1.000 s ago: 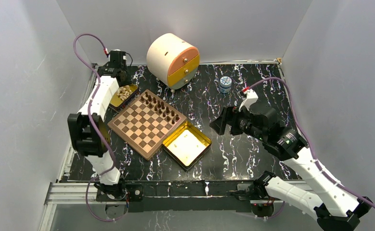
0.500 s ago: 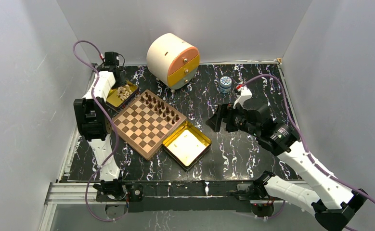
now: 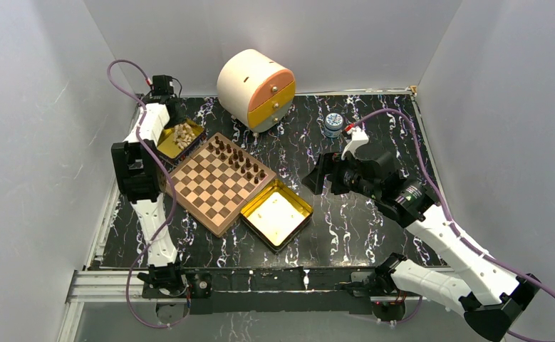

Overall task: Set up the chess pieces on the board
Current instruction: Pick up the chess piece from the storage box.

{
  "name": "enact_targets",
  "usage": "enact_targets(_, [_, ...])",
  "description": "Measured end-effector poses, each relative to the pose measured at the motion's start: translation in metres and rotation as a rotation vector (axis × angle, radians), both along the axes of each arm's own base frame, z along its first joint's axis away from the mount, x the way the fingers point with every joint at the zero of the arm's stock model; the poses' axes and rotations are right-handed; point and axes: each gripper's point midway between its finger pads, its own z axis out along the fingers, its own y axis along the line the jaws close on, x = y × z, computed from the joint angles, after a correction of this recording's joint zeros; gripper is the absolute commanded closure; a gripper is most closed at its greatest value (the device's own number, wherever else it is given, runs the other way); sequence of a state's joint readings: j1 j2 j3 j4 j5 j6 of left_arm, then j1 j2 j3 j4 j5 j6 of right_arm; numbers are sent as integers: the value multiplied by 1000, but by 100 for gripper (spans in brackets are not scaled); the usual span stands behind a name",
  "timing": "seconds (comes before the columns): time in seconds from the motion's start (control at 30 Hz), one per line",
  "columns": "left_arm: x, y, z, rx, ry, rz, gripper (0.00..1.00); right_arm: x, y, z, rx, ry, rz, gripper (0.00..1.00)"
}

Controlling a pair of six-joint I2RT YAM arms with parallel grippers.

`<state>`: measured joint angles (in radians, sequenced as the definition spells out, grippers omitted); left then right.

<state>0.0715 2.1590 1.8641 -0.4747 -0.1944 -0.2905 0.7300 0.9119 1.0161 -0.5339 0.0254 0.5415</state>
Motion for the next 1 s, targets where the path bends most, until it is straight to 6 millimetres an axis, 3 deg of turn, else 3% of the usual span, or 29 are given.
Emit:
enact_targets(0.27, [6, -4, -17, -19, 16, -14, 66, 1, 1, 2, 1, -14, 8, 1])
enact_targets(0.53, [13, -3, -16, -14, 3, -20, 70, 0, 0, 6, 7, -31, 12, 1])
enact_targets(0.67, [13, -3, -31, -15, 30, -23, 71, -1, -2, 9, 12, -41, 13, 1])
enact_targets(0.8, [10, -3, -44, -20, 60, -25, 76, -2, -2, 10, 14, -46, 13, 1])
enact_targets(1.0, [11, -3, -42, -16, 59, -30, 86, -2, -2, 10, 13, -47, 14, 1])
